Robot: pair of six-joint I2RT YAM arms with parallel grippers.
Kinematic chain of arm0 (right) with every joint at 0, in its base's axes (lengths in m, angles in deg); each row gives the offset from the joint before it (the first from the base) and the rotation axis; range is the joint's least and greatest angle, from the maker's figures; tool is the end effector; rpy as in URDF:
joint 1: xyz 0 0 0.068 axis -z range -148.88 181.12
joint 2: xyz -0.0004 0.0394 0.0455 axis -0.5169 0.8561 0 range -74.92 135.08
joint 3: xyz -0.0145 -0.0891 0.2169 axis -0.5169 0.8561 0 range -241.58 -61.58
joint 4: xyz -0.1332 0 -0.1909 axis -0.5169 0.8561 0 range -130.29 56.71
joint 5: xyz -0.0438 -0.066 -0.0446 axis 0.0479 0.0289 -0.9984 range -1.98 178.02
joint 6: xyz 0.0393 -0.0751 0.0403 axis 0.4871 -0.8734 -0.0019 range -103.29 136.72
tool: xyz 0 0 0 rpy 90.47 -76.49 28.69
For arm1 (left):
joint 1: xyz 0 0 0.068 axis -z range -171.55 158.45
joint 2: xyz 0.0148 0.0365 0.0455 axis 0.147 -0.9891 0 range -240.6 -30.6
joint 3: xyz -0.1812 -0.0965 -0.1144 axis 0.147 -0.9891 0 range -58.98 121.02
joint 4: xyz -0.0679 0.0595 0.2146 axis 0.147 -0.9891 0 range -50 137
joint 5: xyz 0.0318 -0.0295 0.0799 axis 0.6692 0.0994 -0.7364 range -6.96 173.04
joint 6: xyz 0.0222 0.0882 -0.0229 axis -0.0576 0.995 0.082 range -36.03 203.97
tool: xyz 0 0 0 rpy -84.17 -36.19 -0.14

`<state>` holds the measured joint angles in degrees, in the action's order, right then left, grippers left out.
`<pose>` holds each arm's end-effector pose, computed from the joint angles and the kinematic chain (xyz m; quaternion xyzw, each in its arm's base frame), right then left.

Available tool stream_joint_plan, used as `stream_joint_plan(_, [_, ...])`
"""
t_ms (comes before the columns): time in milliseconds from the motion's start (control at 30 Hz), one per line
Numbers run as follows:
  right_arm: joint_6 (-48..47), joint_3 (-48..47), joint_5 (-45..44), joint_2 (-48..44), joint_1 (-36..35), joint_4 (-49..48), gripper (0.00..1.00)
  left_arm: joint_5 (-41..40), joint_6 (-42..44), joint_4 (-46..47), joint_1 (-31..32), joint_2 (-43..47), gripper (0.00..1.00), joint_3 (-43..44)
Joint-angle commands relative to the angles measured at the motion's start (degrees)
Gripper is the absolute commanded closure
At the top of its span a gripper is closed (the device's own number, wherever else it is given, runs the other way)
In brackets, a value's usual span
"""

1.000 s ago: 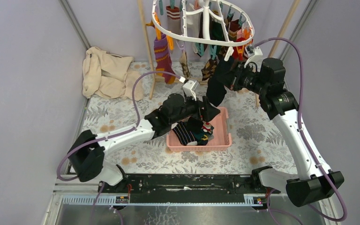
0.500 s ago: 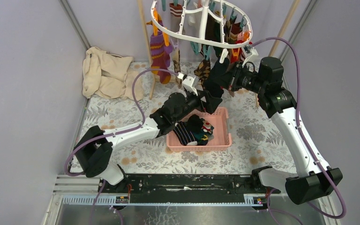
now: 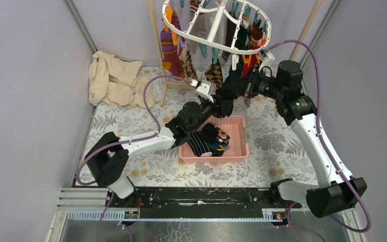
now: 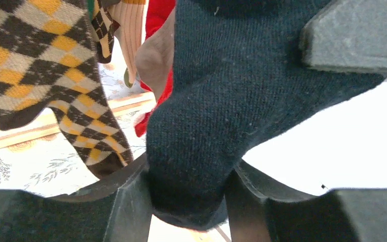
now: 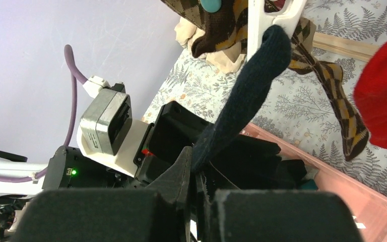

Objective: Remove the socks clipped to the hanger
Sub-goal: Remove the sock from the hanger.

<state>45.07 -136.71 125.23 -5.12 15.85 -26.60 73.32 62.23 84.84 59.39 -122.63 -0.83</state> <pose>0.2662 0.1259 0.3834 -0.1255 0.7363 0.4544 0.4854 0.2609 -0.2986 0.2793 0.1114 0.6735 -0.3851 0.6210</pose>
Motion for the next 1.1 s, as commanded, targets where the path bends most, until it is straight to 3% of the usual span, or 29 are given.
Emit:
stream_joint_plan(0, [-0.1,-1.1,1.5,0.0,0.3,-1.7,1.0,-0.3,2.3,2.9,0.3,0.3,0.56,0.9])
stream_joint_plan(267, [-2.3,-0.5,-0.3,0.6,0.2,0.0,1.0,2.0,2.2,-4.5,0.1,3.5,0.92,2.0])
stream_joint_plan(400, [-4.4,-0.2,-2.7,0.9,0.3,1.4,1.0,4.0,0.7,-11.4,-0.7,4.7,1.0,4.4])
stream_joint_plan(533, [-6.1,0.0,-5.2,1.3,0.2,2.6,0.93,8.1,-1.3,-18.1,-2.5,4.5,1.0,8.0])
stream_joint_plan(667, [-7.9,-0.2,-8.0,1.5,0.2,4.1,0.72,13.5,-3.7,-22.1,-5.1,3.0,1.0,11.1])
stream_joint_plan(1067, [-8.0,1.3,-13.2,-1.6,0.3,-2.2,0.38,28.5,-12.0,-21.8,-14.9,2.7,1.0,10.3])
